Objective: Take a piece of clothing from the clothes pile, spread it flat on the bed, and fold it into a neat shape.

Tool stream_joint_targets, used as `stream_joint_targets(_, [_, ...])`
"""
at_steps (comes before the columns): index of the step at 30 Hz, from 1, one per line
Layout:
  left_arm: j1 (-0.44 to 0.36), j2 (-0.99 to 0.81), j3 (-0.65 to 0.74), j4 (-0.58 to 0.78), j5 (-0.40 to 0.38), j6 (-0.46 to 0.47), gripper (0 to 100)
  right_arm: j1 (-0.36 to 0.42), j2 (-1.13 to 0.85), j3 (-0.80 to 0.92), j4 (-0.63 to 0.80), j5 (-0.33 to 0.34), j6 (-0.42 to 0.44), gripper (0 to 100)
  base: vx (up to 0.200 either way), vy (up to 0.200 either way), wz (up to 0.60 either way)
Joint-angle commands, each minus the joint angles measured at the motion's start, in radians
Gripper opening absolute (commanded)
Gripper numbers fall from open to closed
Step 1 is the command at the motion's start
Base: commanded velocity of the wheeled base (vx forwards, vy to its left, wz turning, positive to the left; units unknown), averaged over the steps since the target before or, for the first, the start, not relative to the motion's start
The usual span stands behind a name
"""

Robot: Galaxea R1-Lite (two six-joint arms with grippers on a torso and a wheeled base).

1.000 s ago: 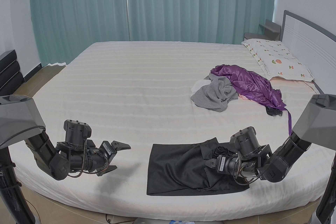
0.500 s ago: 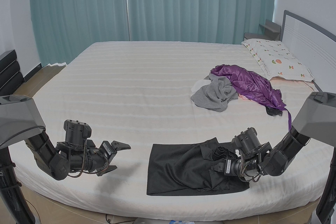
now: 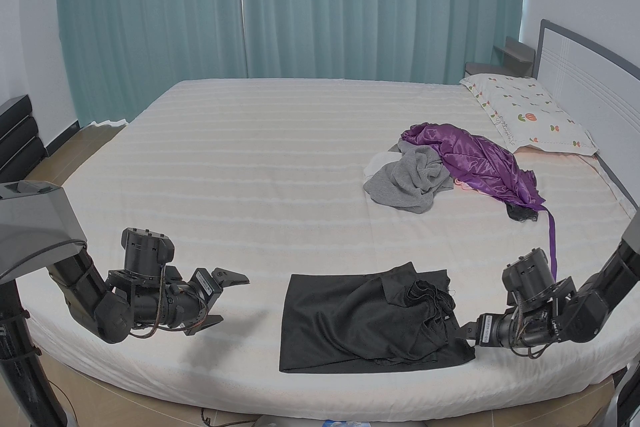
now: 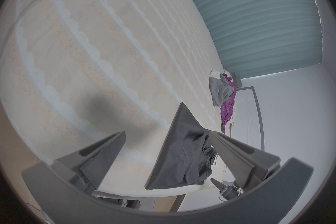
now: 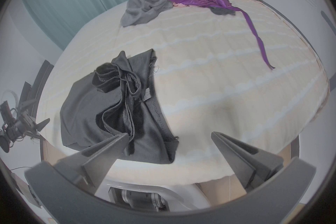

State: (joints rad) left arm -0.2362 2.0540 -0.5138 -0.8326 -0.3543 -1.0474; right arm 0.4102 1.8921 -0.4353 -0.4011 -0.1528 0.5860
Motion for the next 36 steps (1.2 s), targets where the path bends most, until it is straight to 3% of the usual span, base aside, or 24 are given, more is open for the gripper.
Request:
stream_joint_targets(1, [0.0,0.001,0.0,0.0,0.0,0.0,100,-0.033,-0.151,0.058,-0.001,0.032,0.002,100,0.0,0.0,0.0])
stream_joint_targets(9, [0.0,0.001,0.0,0.0,0.0,0.0,100,-0.01,-0.113,-0.01,-0.007,0.144,0.018,100,0.0,0.0,0.0])
stream_joint_targets(12, [0.0,0.001,0.0,0.0,0.0,0.0,100,0.019,-0.057,-0.054,-0.007,0.156,0.04,100,0.0,0.0,0.0])
stream_joint_targets(23, [0.0,0.001,0.0,0.0,0.0,0.0,100,0.093,0.165,-0.217,-0.007,0.134,0.092,100,0.0,0.0,0.0])
stream_joint_targets(27, [0.0,0.001,0.0,0.0,0.0,0.0,100,0.084,0.22,-0.229,-0.007,0.082,0.087,100,0.0,0.0,0.0])
stream_joint_targets(36, [0.0,0.001,0.0,0.0,0.0,0.0,100,0.021,0.185,-0.18,0.01,0.076,0.075,100,0.0,0.0,0.0])
